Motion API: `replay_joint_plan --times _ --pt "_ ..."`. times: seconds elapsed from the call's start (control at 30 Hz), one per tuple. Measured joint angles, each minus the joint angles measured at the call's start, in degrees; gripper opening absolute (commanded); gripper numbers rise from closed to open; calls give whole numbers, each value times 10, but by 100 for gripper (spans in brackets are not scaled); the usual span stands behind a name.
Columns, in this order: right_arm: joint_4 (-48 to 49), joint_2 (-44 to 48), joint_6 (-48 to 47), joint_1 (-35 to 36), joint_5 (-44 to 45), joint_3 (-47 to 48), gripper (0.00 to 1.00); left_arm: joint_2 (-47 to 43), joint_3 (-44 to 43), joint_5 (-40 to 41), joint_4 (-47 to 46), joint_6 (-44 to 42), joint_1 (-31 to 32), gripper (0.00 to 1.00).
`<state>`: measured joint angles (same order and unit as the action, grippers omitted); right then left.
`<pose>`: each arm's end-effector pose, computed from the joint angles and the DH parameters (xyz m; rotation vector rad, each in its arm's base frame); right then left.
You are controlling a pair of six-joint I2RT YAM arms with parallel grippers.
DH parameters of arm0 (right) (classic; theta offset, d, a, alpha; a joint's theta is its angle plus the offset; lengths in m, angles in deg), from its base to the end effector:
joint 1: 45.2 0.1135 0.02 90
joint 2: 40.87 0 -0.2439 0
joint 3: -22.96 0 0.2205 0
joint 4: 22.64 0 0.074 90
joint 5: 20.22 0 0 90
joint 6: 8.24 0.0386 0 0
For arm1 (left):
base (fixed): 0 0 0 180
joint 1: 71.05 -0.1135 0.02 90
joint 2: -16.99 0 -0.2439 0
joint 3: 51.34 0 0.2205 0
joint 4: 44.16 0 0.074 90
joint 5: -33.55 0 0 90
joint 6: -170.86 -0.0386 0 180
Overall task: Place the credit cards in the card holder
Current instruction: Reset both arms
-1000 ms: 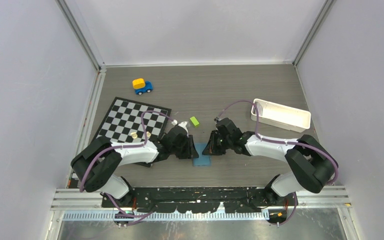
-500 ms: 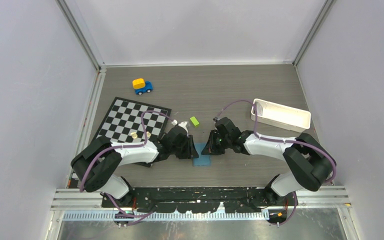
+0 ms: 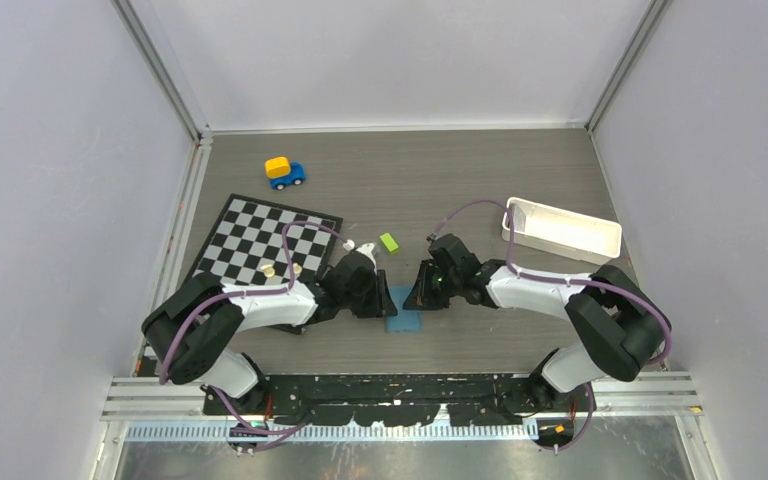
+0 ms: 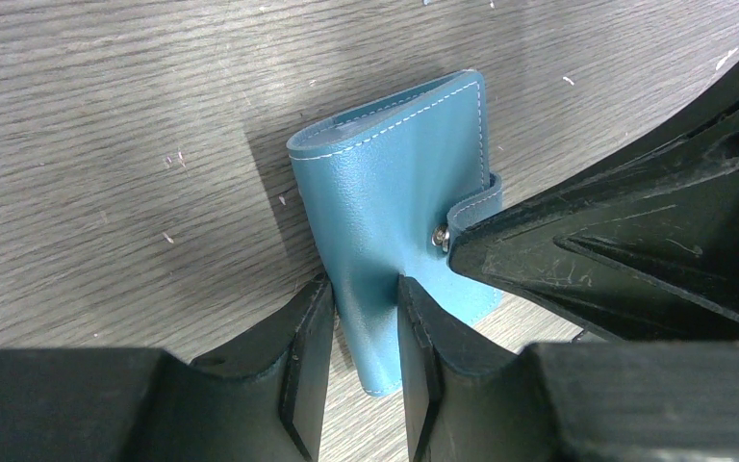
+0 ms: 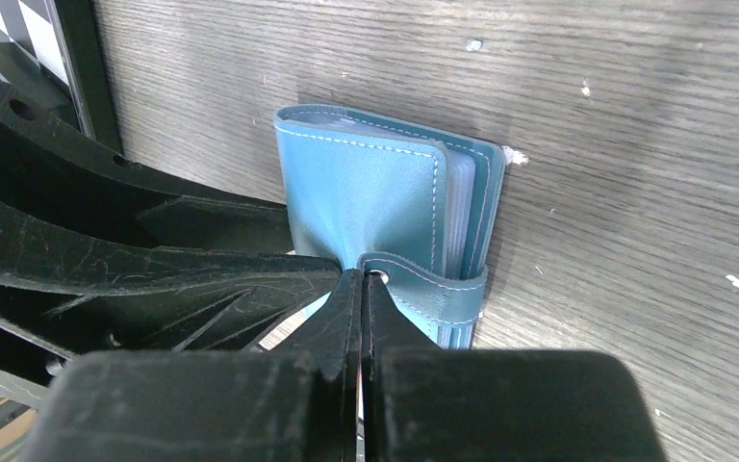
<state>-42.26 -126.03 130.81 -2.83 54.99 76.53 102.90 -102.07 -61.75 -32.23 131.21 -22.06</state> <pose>0.1832 0.1805 0.1543 0.0341 2.7005 0.9244 0.1675 -0.1980 0.1474 0.0164 2.5945 -0.8545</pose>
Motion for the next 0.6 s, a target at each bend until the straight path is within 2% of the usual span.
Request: replay_joint_plan --times 0.6 --pt "-73 -30 13 0 14 52 1 0 0 1 0 0 0 32"
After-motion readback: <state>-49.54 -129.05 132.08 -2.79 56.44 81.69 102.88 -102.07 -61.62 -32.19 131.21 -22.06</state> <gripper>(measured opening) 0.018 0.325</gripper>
